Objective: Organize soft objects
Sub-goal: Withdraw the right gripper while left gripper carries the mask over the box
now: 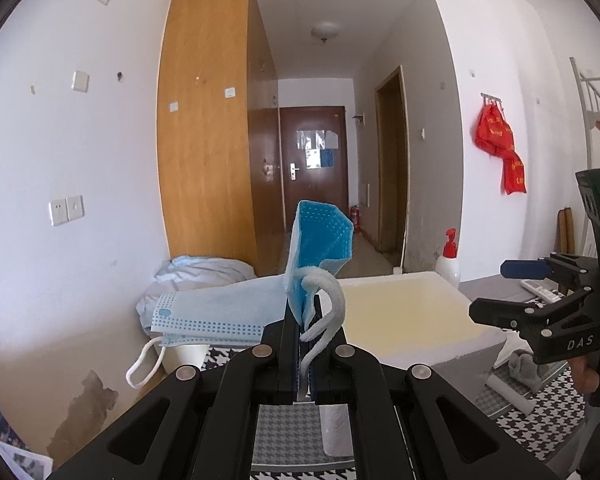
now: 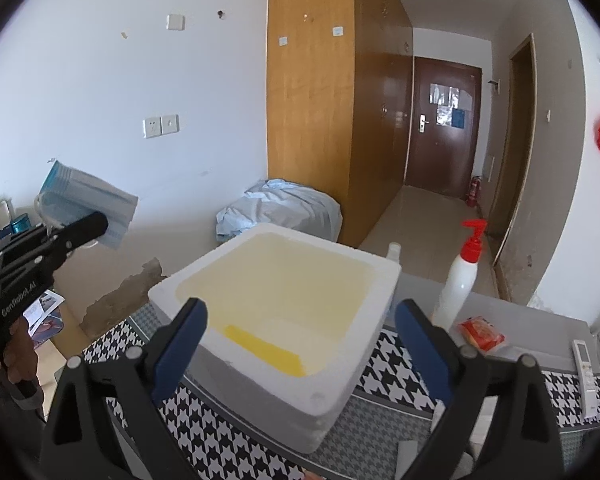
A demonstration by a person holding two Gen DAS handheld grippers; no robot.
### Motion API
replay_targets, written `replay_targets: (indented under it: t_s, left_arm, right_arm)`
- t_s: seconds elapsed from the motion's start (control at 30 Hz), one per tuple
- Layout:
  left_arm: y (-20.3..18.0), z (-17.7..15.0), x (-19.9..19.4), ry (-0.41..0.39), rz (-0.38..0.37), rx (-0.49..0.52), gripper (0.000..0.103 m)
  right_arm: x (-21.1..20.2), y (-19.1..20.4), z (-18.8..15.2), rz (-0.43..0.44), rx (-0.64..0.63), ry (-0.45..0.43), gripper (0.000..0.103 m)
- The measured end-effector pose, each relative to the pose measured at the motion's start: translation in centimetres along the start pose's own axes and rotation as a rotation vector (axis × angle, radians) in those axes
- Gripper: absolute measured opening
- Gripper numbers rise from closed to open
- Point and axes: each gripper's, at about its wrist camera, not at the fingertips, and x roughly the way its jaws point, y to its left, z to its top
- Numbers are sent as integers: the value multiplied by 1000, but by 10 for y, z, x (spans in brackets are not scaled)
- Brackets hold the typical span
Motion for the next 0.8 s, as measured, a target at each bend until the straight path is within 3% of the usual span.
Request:
replay_targets:
  t_s: [0.8]
  left_arm:
    - [-31, 20, 10, -25, -70, 55, 3]
  right_arm:
    - [-22, -30, -20, -57, 44, -15, 97]
